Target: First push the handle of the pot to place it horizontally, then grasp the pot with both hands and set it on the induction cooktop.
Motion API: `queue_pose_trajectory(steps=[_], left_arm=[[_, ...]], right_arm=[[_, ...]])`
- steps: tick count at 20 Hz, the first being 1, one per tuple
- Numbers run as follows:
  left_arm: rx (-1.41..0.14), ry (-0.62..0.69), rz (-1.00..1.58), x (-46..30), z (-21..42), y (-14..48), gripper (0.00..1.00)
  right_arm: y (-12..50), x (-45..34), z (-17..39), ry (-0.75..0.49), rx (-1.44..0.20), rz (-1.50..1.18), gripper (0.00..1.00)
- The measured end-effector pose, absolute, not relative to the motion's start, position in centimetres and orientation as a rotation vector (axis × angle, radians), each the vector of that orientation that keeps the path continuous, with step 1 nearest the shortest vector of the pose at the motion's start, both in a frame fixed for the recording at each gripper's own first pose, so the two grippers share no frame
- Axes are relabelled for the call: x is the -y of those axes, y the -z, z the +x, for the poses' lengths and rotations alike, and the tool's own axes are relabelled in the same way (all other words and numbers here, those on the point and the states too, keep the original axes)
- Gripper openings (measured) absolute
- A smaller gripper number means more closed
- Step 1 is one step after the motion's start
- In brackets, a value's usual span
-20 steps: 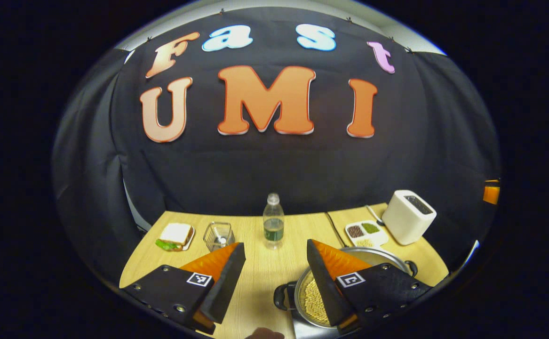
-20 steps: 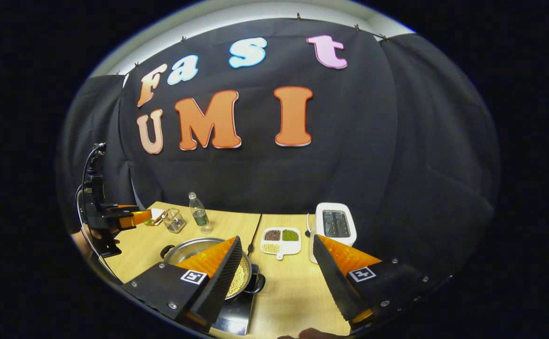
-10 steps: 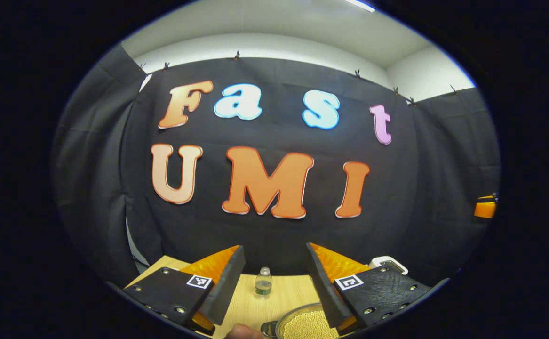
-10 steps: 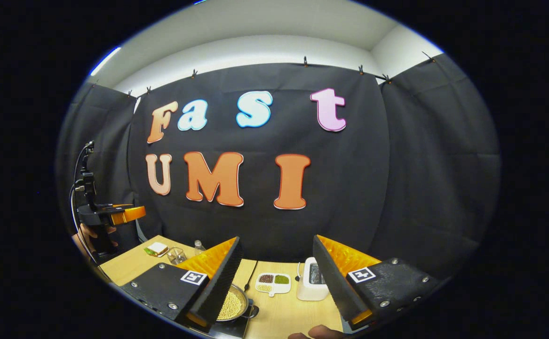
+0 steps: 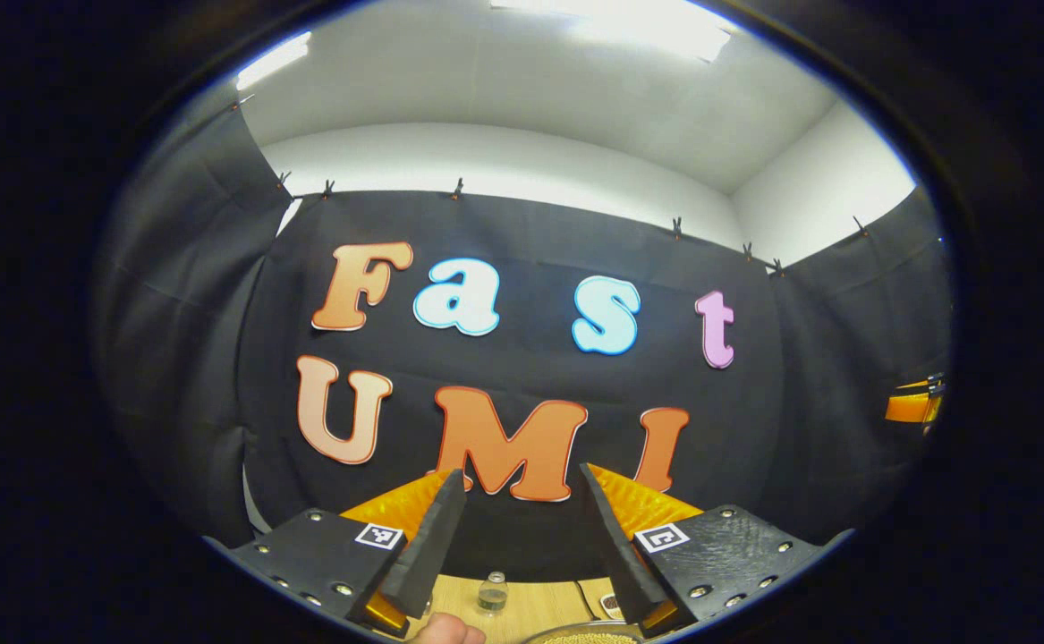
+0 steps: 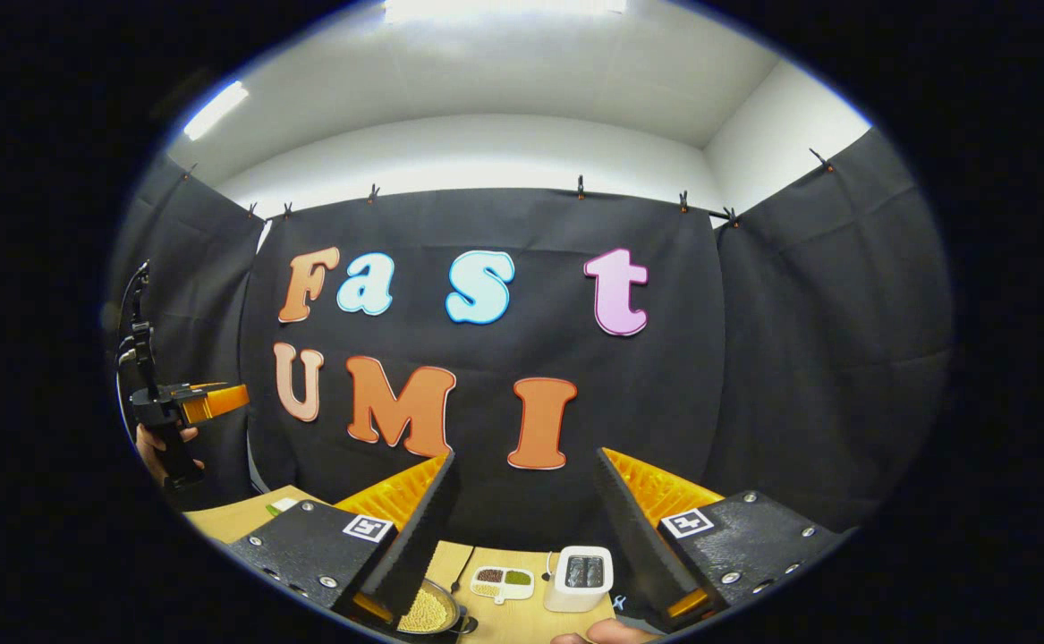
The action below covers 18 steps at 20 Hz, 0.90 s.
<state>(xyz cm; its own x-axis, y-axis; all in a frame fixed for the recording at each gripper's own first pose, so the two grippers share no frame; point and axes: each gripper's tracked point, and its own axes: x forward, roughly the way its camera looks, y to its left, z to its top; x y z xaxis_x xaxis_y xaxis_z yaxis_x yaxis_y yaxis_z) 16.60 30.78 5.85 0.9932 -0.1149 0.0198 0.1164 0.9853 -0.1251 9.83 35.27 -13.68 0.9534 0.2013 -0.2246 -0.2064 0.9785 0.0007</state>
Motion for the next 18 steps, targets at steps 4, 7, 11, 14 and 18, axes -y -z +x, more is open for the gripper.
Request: queue_pose_trajectory(steps=[4, 7, 11, 14, 18], left_arm=[[0.068, 0.071, -0.09, -33.1, 16.2, -8.4, 0.77], [0.116, 0.05, -0.093, -33.9, 15.6, -10.1, 0.77], [0.174, 0.027, -0.098, -34.5, 14.9, -11.7, 0.77], [0.206, -0.003, -0.101, -36.0, 14.3, -12.6, 0.77], [0.25, -0.037, -0.108, -37.3, 14.3, -13.4, 0.77]], right_arm=[[11.6, -35.6, 11.0, -0.221, -0.133, -0.039, 0.98], [11.0, -35.2, 11.3, -0.212, -0.115, -0.086, 0.94], [10.1, -35.3, 11.3, -0.213, -0.087, -0.082, 0.95], [9.4, -35.9, 11.5, -0.225, -0.054, -0.056, 0.96], [8.8, -36.7, 11.5, -0.239, -0.028, -0.015, 0.95]])
